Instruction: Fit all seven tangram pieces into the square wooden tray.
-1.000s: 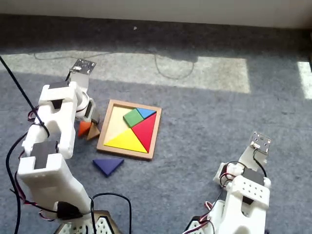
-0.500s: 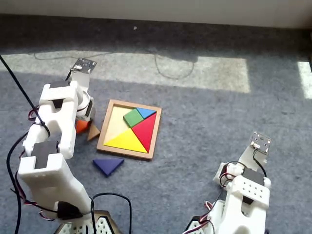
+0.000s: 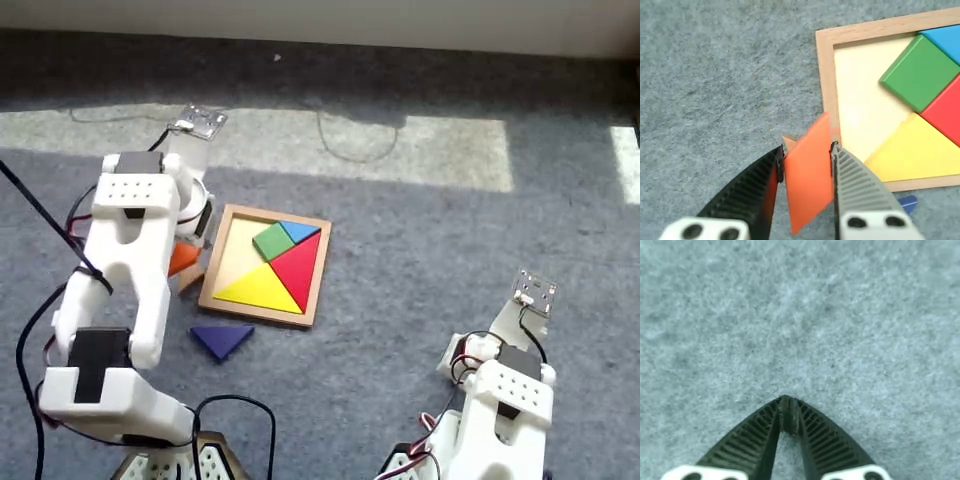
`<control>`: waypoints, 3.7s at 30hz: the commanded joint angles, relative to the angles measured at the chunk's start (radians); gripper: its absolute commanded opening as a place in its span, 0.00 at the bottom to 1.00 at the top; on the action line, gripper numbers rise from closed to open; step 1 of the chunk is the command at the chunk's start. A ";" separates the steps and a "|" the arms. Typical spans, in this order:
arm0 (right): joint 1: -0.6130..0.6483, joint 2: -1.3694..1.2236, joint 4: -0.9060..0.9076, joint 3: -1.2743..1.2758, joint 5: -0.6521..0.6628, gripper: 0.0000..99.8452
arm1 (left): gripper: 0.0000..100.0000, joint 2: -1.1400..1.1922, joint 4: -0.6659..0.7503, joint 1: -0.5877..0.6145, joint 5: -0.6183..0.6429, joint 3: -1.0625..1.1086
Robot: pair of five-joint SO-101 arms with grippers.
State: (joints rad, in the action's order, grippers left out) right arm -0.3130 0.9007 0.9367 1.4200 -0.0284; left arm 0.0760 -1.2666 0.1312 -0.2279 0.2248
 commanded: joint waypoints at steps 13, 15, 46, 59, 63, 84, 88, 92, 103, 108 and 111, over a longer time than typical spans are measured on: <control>-0.019 0.007 -0.007 0.002 0.009 0.00 | 0.09 -0.048 0.175 -0.194 0.141 0.176; -0.019 0.007 -0.007 0.002 0.009 0.00 | 0.09 -0.048 0.190 -0.191 0.141 0.182; -0.019 0.007 -0.007 0.002 0.009 0.00 | 0.21 -0.148 0.244 -0.005 0.140 0.208; -0.019 0.007 -0.007 0.002 0.009 0.00 | 0.21 -0.151 0.212 0.104 0.051 0.303; -0.019 0.007 -0.007 0.002 0.009 0.00 | 0.21 -0.151 0.261 0.104 0.051 0.346; -0.044 0.007 -0.007 0.001 0.009 0.00 | 0.21 0.096 0.204 0.225 -0.009 0.133; -0.044 0.007 -0.007 0.001 0.009 0.00 | 0.21 0.024 0.195 0.214 -0.008 0.145; -0.044 0.007 -0.007 0.001 0.009 0.00 | 0.21 -0.030 0.164 0.173 -0.008 0.150; -0.044 0.007 -0.007 0.001 0.009 0.00 | 0.21 0.077 0.196 0.140 -0.008 0.140; -0.044 0.007 -0.007 0.001 0.009 0.00 | 0.21 0.128 0.245 0.134 -0.008 0.136; -0.044 0.007 -0.007 0.001 0.009 0.00 | 0.21 0.139 0.241 0.134 -0.008 0.108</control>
State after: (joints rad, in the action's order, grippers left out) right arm -0.3360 0.9007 0.9367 1.4200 -0.0284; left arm 0.2094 -1.0411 0.2846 -0.2325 0.3966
